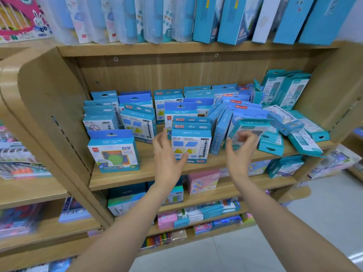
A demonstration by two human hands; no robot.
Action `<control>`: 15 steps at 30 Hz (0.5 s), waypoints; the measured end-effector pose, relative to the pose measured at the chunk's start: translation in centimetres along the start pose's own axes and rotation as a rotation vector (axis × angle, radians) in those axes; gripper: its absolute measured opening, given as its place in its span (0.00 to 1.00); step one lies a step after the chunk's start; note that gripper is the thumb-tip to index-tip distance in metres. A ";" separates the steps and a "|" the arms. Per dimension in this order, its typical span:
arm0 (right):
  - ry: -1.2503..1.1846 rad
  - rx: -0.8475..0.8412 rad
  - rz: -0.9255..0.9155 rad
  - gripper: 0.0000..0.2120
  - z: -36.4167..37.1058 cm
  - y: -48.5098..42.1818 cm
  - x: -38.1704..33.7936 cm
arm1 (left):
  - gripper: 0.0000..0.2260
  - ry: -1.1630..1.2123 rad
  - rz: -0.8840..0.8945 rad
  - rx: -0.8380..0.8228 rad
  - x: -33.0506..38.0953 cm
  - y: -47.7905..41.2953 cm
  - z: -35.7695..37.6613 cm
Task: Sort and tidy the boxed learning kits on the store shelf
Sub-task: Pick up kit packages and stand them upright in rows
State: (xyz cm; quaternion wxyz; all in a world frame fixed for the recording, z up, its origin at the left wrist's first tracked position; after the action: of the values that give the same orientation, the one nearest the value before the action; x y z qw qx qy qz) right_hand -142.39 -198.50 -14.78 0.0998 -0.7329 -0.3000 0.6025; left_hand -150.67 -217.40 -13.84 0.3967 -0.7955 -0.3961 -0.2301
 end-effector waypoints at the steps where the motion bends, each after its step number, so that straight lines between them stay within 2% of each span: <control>1: -0.010 0.001 -0.007 0.12 -0.3 -0.4 0.2 | 0.41 -0.023 0.006 0.029 0.2 -0.1 0.3; 3: -0.047 0.010 0.022 0.12 -1.0 -1.5 0.8 | 0.41 -0.091 0.027 0.084 0.7 -0.4 0.8; 5: -0.105 0.019 0.107 0.16 -1.6 -2.7 1.5 | 0.40 -0.151 0.037 0.119 1.1 -0.7 1.4; 7: -0.157 -0.029 0.200 0.26 -2.0 -3.9 2.1 | 0.38 -0.184 0.057 0.176 1.9 -0.9 2.0; 9: -0.038 -0.111 0.236 0.39 -2.2 -5.1 2.9 | 0.32 -0.209 0.136 0.242 3.2 -1.1 2.6; 10: 0.030 -0.142 0.234 0.41 -2.3 -5.7 3.3 | 0.28 -0.217 0.204 0.254 4.2 -1.1 3.0; 12: 0.100 -0.182 0.181 0.37 -2.5 -6.5 4.0 | 0.21 -0.196 0.358 0.205 6.3 -1.1 4.1; 15: 0.039 -0.275 0.134 0.30 -2.7 -7.5 4.5 | 0.19 -0.174 0.463 0.048 8.7 -1.5 6.5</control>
State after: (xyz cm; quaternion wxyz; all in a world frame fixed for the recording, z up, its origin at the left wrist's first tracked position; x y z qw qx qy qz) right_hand -141.78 -189.40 -14.05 -0.0363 -0.7697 -0.3280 0.5465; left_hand -146.45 -207.66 -11.01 0.4223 -0.8721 -0.2411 -0.0541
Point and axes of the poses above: each hand's wrist, its own y-axis away from the middle knuckle, its own z-axis out of the palm, x = y × z, the point moved 2 cm from there along -y, towards the middle knuckle, and after that the axes turned 6 degrees about z, right-handed, at the moved point
